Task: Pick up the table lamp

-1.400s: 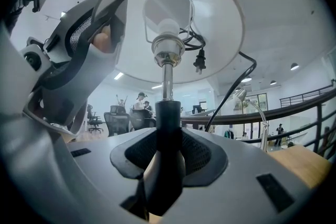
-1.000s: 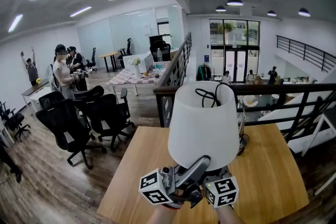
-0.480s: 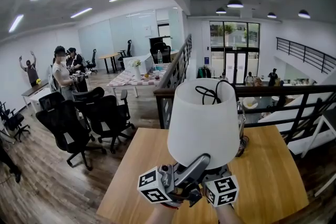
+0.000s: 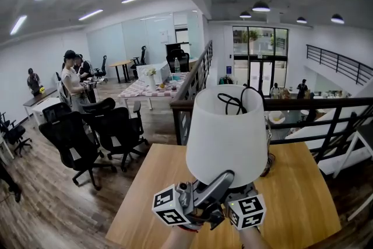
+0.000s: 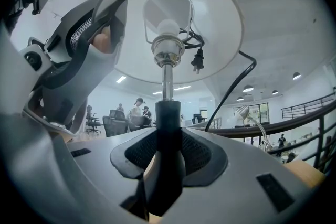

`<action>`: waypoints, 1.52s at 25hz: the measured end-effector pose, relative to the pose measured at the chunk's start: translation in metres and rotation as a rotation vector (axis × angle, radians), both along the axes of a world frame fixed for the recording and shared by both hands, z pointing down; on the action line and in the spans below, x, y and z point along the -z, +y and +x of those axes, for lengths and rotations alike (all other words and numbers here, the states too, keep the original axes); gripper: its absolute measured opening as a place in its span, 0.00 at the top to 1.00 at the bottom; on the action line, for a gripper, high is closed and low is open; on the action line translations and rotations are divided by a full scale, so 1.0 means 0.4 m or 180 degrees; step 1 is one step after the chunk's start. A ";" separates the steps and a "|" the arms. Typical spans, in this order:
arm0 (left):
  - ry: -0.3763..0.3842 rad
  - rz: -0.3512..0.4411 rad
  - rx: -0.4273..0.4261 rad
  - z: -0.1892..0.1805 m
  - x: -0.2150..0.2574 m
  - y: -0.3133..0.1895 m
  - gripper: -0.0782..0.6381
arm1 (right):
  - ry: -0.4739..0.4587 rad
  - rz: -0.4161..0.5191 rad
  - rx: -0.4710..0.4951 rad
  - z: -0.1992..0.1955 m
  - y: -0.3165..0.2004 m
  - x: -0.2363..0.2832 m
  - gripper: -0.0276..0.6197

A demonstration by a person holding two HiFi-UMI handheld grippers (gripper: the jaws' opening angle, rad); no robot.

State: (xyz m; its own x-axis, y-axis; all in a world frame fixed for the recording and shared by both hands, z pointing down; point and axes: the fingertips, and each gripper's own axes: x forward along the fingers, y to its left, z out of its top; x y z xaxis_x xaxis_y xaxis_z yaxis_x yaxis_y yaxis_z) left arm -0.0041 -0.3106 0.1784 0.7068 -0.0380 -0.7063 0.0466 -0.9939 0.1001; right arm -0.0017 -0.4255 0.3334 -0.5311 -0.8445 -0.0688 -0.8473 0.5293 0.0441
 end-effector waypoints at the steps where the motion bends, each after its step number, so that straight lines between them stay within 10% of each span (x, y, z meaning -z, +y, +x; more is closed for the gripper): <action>1: 0.0007 0.0006 -0.0001 -0.001 0.003 0.000 0.88 | 0.0005 0.0008 -0.0002 0.000 0.000 0.003 0.75; 38: 0.0034 0.0084 -0.0016 -0.025 0.020 0.014 0.88 | 0.0030 0.0105 -0.0025 -0.022 0.001 0.031 0.75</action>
